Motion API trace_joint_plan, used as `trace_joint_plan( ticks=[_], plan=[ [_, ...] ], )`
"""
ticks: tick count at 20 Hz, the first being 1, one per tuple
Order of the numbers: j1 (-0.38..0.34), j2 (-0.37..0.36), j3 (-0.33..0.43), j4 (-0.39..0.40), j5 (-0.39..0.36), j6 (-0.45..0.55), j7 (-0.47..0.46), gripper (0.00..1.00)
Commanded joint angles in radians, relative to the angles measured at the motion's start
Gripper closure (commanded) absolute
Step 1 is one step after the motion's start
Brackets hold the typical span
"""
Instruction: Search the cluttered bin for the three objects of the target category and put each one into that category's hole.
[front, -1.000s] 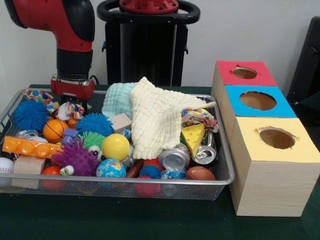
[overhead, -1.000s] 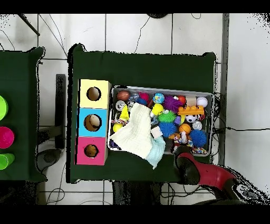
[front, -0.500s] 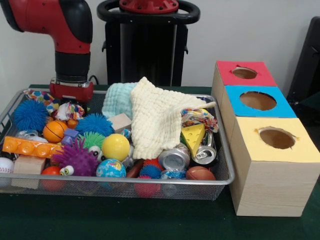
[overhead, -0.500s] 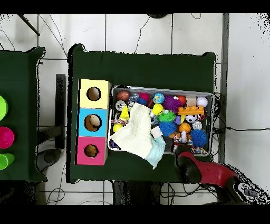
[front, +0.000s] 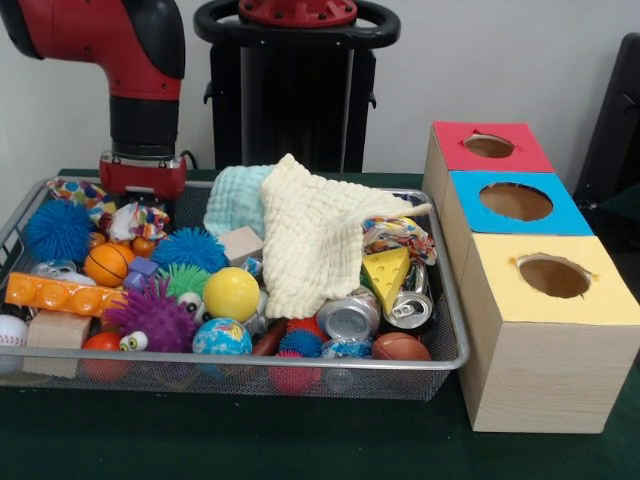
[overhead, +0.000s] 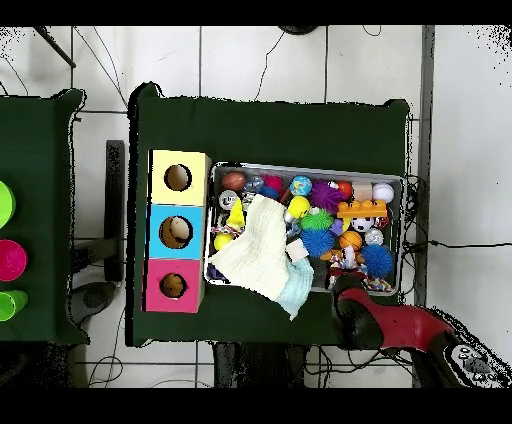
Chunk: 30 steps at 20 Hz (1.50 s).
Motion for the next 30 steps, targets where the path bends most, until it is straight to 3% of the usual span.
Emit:
trace_joint_plan(
  ticks=[1,18,22,30],
  plan=[
    [0.041,-0.045,0.052,-0.063,-0.037,-0.094,0.077,0.00],
    [0.075,-0.043,0.015,-0.058,-0.031,-0.127,0.086,0.00],
    [0.095,-0.091,0.003,-0.045,-0.032,-0.117,0.080,0.00],
    [0.063,-0.248,0.088,0.034,-0.033,0.062,0.051,0.00]
  ],
)
